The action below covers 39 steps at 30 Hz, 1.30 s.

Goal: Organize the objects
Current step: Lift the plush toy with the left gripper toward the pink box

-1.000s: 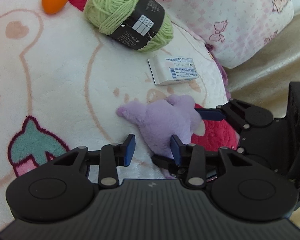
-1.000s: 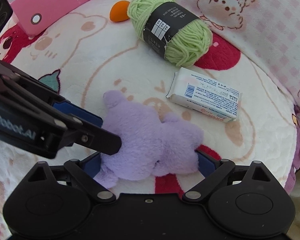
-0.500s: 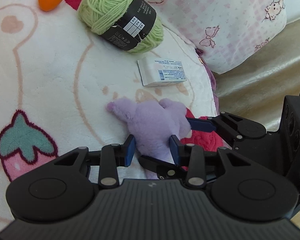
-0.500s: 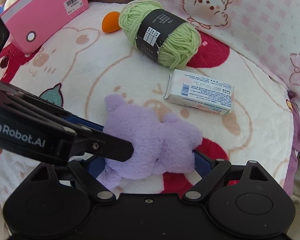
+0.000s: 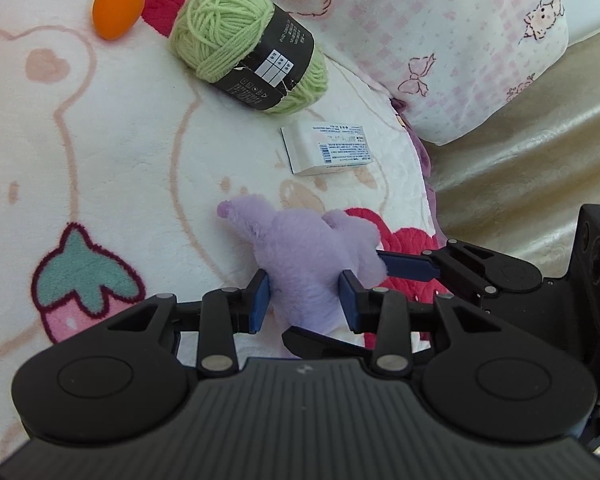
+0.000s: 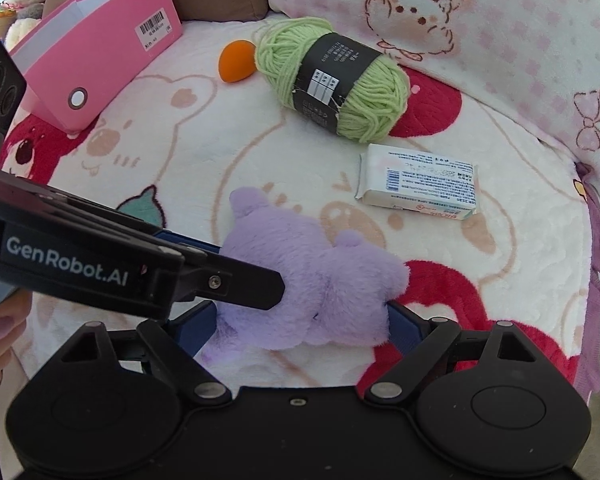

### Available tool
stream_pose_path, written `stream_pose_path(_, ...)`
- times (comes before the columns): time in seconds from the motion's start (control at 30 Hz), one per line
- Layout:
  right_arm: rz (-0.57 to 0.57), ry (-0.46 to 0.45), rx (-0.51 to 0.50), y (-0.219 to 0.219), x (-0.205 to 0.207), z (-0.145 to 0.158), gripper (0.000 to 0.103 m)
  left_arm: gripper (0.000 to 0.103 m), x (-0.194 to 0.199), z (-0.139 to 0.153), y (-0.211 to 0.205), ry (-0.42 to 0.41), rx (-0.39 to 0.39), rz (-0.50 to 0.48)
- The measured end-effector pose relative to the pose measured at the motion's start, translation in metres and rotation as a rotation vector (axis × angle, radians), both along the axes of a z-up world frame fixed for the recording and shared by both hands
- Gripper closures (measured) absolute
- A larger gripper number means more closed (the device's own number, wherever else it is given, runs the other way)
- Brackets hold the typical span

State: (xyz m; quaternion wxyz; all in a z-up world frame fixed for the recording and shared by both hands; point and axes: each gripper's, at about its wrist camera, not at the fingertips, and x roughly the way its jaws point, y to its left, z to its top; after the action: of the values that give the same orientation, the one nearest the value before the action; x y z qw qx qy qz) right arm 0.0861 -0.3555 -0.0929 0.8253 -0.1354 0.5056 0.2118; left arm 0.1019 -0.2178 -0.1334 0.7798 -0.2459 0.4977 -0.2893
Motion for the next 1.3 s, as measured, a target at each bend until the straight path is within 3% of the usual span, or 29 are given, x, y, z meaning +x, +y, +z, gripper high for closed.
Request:
stream_pose_path(0.33, -0.024, 0.021, 0.027, 0.017, -0.017, 0.019, 0.011, 0.067, -0.012, 0.024, 0.017, 0.008, 0.046, -0.058)
stream_pose_path(0.83, 0.028, 0.012, 0.113, 0.069, -0.055, 0.066, 0.011, 0.066, -0.041, 0.093, 0.069, -0.079, 0.190, -0.150)
stream_pose_path(1.13, 0.108, -0.022, 0.109, 0.111, -0.075, 0.092, 0.012, 0.066, -0.052, 0.122, 0.109, -0.026, 0.248, -0.198)
stream_pose_path(1.3, 0.132, -0.039, 0.111, 0.132, -0.079, 0.105, 0.018, 0.066, -0.053, 0.138, 0.133, -0.025, 0.265, -0.203)
